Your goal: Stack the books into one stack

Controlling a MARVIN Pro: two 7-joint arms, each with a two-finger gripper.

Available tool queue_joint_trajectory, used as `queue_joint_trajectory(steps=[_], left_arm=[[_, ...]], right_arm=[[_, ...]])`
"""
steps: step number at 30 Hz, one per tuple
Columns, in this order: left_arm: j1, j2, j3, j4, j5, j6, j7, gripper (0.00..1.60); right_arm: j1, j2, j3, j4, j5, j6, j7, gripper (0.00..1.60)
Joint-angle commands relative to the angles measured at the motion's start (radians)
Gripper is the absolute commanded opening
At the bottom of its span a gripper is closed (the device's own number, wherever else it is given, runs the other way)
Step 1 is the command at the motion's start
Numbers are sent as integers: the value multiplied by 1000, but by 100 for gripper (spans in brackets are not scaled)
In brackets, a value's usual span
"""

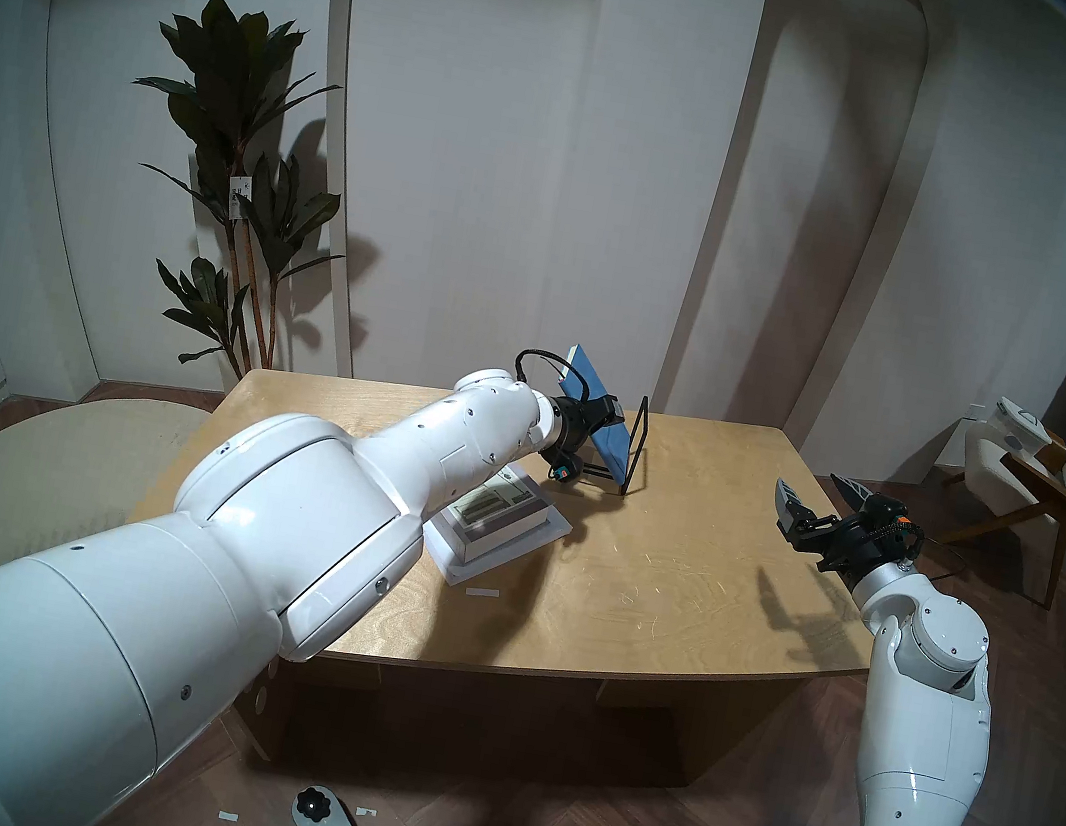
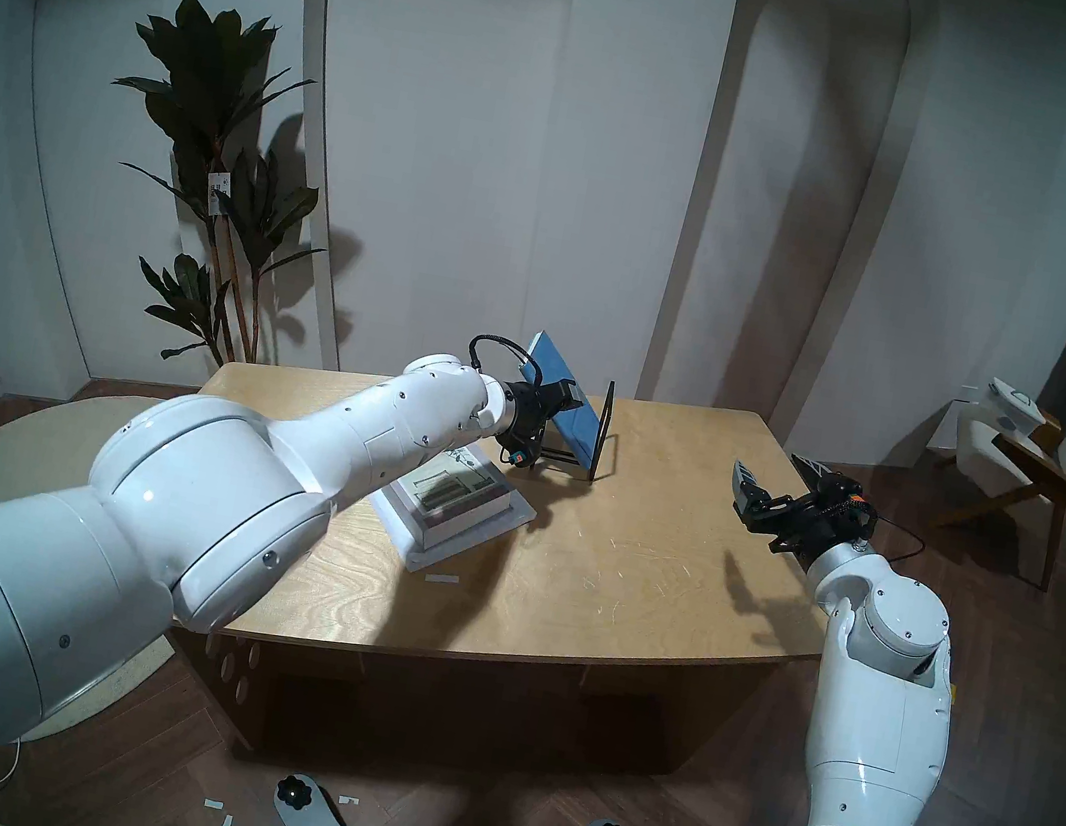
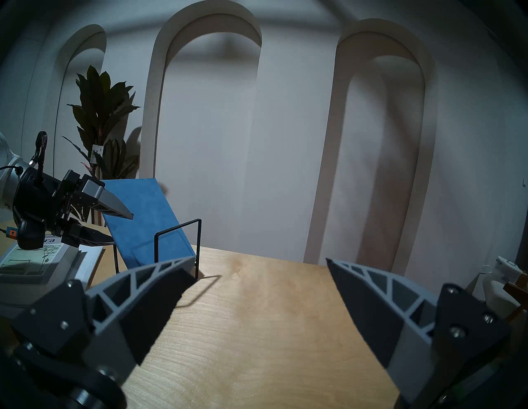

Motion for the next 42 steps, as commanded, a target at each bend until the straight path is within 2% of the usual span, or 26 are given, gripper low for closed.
queue_joint_trajectory(steps=[1, 7, 21, 22, 23, 24, 25, 27, 28, 29, 36, 42], left_arm=[[-54, -25, -49, 7, -44, 6, -13, 160], [-77, -30, -102, 16, -87, 7, -39, 160], [-71, -53, -114, 26, -94, 29, -85, 160], [-69, -55, -114, 26, -95, 32, -88, 156], [-69, -56, -115, 26, -95, 33, -90, 121], [-67, -55, -114, 28, -94, 33, -92, 96], [-66, -55, -114, 28, -94, 35, -93, 63], [-64, -52, -113, 30, -94, 35, -96, 35], [-64, -51, -113, 31, -94, 35, -96, 14], [-64, -49, -113, 32, -94, 35, -97, 0], [-65, -28, -119, 31, -99, 39, -82, 0], [-84, -14, -155, 22, -130, 34, -61, 0]], right_arm=[[10, 2, 2, -18, 4, -8, 0, 160], [10, 3, 1, -16, 4, -7, 0, 160], [11, 6, 0, -14, 5, -7, 0, 160], [11, 6, 0, -14, 5, -7, 0, 160], [11, 6, -1, -14, 6, -8, -1, 160], [11, 6, -1, -14, 6, -8, -1, 160], [11, 6, -1, -14, 6, -8, -1, 160], [11, 6, -1, -14, 6, -8, -1, 160], [11, 6, -1, -14, 6, -8, -1, 160], [11, 7, -1, -14, 6, -8, -1, 160], [10, 7, -2, -14, 7, -8, -1, 160], [10, 8, -2, -14, 8, -8, -2, 160]])
